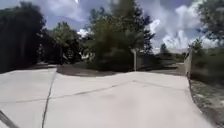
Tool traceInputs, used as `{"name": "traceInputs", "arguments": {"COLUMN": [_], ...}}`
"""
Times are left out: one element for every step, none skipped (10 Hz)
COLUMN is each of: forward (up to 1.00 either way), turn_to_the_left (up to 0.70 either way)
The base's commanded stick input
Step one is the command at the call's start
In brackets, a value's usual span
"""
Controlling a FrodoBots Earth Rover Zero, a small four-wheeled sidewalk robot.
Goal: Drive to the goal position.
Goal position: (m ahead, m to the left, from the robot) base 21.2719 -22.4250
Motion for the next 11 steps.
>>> {"name": "traceInputs", "arguments": {"forward": [0.85,0.85,0.85,0.85,0.85,0.85,0.85,0.85,0.85,0.85,0.85], "turn_to_the_left": [-0.34,-0.34,-0.34,-0.34,-0.34,-0.34,0.0,0.0,0.0,0.0,0.0]}}
